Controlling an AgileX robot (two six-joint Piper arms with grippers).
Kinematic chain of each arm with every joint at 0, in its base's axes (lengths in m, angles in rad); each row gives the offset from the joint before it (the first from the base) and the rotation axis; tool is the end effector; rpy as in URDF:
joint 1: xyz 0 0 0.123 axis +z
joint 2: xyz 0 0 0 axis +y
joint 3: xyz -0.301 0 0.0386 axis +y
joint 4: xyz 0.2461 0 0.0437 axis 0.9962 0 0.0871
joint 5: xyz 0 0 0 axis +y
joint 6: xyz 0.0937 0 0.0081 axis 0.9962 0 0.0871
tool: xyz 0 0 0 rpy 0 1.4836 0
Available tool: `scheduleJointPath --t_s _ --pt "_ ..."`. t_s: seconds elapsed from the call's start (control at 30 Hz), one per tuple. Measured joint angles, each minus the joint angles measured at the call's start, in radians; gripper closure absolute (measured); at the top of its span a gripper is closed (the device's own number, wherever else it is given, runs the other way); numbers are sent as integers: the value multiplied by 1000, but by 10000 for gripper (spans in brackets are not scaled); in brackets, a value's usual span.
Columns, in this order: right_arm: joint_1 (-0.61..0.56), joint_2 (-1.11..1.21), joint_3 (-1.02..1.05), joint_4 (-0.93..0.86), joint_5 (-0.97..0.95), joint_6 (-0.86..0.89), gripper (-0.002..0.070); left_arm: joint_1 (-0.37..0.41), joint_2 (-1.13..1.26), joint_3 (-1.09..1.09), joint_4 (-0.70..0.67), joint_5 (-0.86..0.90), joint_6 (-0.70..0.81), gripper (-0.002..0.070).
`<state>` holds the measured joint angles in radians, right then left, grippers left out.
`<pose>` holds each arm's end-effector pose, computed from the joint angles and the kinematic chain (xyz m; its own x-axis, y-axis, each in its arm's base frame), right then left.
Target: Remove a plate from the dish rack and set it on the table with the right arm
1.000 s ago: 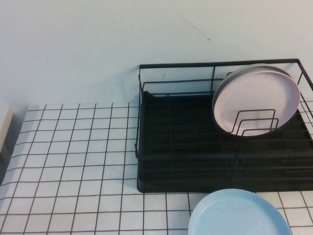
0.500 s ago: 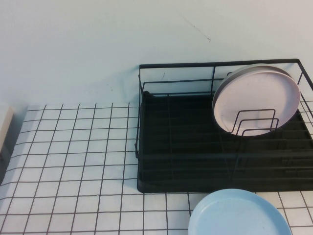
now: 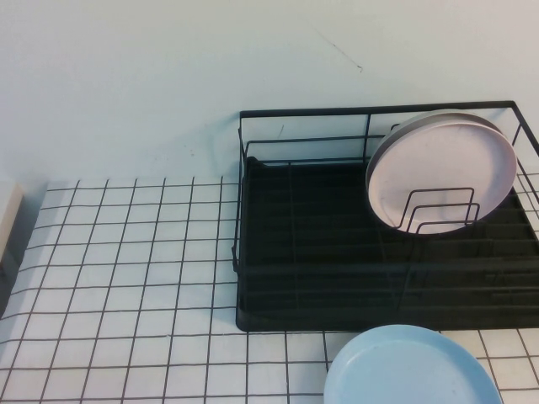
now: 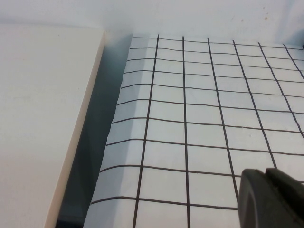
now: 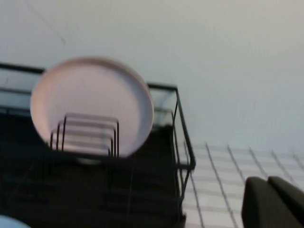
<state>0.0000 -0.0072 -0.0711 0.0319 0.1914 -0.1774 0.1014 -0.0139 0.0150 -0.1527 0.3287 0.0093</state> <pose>0.0347 0.0006 0.2197 -0.0246 -0.1456 -0.9890 -0.0098 0.9893 -0.1454 0.0362 -0.0010 0.1785 -0.2262 -0.1585 -0.9611 -0.0849 0.9861 -0.1426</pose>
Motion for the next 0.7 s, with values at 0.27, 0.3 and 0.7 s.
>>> scheduleJointPath --t_s 0.27,0.3,0.7 --pt "0 -4 97 -78 145 81 677 0 0 0 0 0 0 677" --pt "0 -4 95 -91 153 82 677 0 0 0 0 0 0 677" --pt "-36 -4 93 -119 167 86 677 0 0 0 0 0 0 677"
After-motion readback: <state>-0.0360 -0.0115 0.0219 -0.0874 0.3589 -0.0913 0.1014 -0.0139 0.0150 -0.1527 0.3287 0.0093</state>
